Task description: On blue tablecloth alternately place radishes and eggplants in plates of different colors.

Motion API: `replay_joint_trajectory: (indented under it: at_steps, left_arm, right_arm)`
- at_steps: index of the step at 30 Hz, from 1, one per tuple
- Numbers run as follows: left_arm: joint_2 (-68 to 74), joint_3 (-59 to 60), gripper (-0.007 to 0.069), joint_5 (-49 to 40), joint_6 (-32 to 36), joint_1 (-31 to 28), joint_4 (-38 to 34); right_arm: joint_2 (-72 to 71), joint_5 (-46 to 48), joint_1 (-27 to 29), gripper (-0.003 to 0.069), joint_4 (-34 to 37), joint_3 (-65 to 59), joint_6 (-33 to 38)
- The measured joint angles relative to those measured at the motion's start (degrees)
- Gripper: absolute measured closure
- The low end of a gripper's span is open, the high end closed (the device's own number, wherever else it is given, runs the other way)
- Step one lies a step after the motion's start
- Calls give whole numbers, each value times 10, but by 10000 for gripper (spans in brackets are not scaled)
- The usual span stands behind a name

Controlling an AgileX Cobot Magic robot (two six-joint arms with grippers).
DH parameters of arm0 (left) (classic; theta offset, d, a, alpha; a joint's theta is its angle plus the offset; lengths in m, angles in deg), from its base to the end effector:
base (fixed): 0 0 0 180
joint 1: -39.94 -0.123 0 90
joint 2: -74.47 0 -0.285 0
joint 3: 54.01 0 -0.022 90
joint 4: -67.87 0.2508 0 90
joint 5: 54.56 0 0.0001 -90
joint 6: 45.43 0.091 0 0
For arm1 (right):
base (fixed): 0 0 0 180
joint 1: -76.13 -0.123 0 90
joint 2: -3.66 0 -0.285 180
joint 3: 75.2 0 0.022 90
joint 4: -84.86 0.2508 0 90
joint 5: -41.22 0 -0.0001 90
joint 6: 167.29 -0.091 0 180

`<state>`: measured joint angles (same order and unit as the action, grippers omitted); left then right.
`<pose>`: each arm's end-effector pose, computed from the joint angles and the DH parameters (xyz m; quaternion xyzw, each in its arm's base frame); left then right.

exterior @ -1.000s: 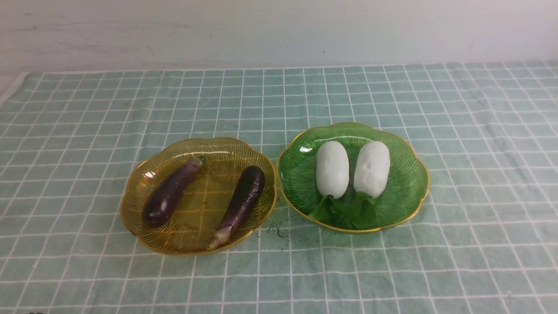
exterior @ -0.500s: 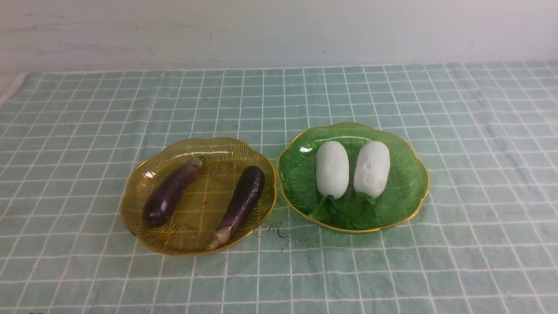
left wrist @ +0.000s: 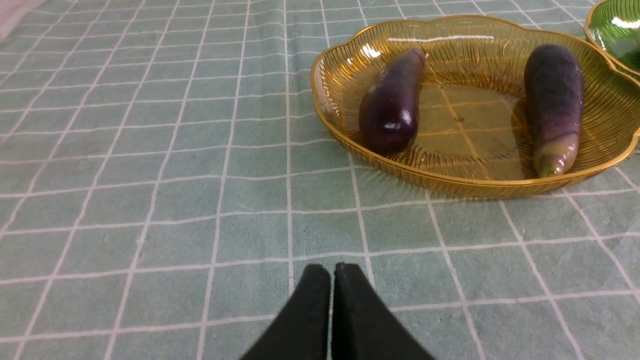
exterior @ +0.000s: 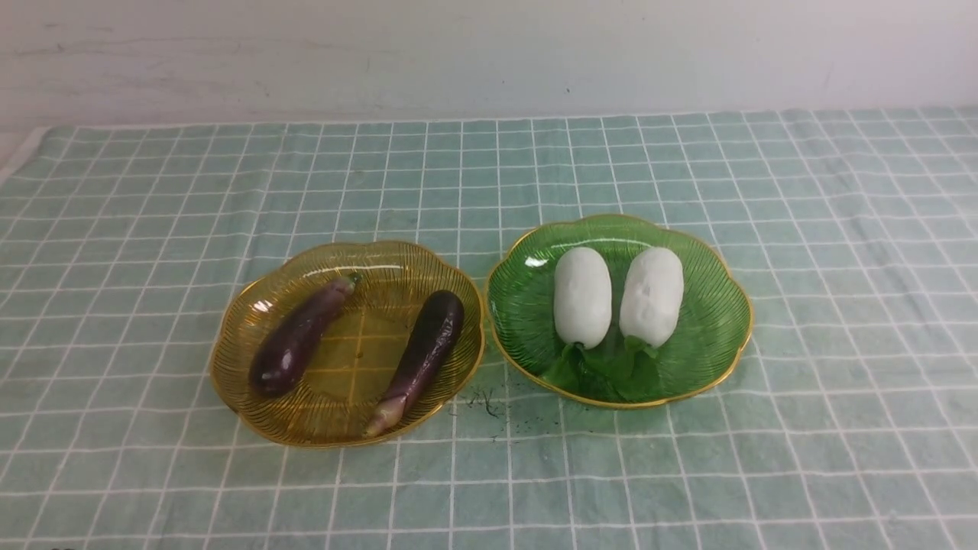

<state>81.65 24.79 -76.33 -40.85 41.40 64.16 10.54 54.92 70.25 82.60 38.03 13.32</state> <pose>0.0524 -0.0035 0.1704 0.0254 0.8071 -0.0114 0.5898 0.0423 0.0035 0.2530 -0.0489 0.6888 0.0162 0.7231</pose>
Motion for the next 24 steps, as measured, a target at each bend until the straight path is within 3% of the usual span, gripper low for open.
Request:
replay_joint_trajectory:
  at_steps: [7,24]
  left_arm:
    - [0,0,632,0,0,0,0]
    - [0,0,632,-1,0,0,0]
  right_arm:
    - [0,62,39,673,0,-118,-6]
    - [1,82,49,673,0,-117,-12]
